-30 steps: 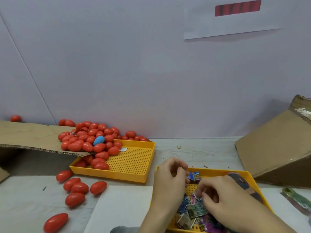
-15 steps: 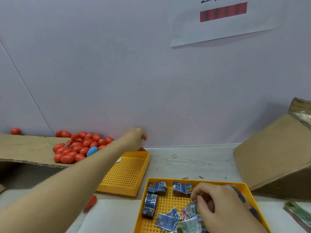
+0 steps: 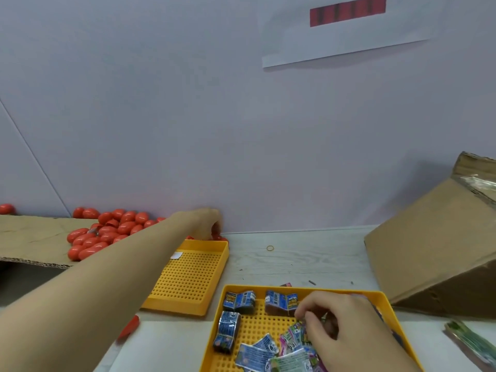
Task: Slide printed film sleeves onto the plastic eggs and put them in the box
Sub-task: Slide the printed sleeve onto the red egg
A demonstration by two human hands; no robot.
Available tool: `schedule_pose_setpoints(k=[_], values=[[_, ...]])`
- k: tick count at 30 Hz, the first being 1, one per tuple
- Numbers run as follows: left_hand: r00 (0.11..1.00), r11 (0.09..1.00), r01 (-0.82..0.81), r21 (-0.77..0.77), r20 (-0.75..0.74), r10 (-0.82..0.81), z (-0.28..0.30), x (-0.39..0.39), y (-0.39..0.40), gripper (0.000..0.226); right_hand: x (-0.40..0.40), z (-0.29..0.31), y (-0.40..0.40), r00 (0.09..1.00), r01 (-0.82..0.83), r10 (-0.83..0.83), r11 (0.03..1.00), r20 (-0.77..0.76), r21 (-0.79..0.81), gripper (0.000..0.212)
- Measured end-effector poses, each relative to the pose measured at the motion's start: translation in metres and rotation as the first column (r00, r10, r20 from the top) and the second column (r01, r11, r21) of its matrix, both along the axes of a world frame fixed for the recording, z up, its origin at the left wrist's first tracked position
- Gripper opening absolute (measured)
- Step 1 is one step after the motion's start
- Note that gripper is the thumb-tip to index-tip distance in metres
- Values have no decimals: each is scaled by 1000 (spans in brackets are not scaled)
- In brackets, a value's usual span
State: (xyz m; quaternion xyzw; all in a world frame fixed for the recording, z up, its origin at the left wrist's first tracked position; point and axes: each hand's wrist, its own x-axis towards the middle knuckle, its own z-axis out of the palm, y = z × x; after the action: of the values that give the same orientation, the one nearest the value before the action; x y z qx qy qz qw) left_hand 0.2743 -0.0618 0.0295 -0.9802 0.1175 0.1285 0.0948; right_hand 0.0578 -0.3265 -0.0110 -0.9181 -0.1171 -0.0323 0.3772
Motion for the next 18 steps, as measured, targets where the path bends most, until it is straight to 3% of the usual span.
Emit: schedule_pose_setpoints(k=[4, 7, 10, 13, 18], values=[[989, 998, 38, -49, 146, -30, 11, -13, -3, 29, -2, 0, 2, 1000, -12, 12, 1000, 15, 0, 16], [963, 958, 110, -265, 267, -36, 27, -34, -16, 26, -2, -1, 2, 1000, -14, 13, 1000, 21, 21, 20], [958, 849, 165, -501, 287, -17, 33, -77, -39, 28, 0, -2, 1, 1000, 2, -3, 998, 12, 66, 24], [958, 644, 192, -740, 283, 40, 27, -130, -65, 25, -2, 0, 3, 999, 22, -26, 990, 25, 138, 24], [945, 139, 211, -968, 238, 223, 3, -206, -108, 21, -7, 0, 6, 997, 48, -65, 947, 44, 319, 25]])
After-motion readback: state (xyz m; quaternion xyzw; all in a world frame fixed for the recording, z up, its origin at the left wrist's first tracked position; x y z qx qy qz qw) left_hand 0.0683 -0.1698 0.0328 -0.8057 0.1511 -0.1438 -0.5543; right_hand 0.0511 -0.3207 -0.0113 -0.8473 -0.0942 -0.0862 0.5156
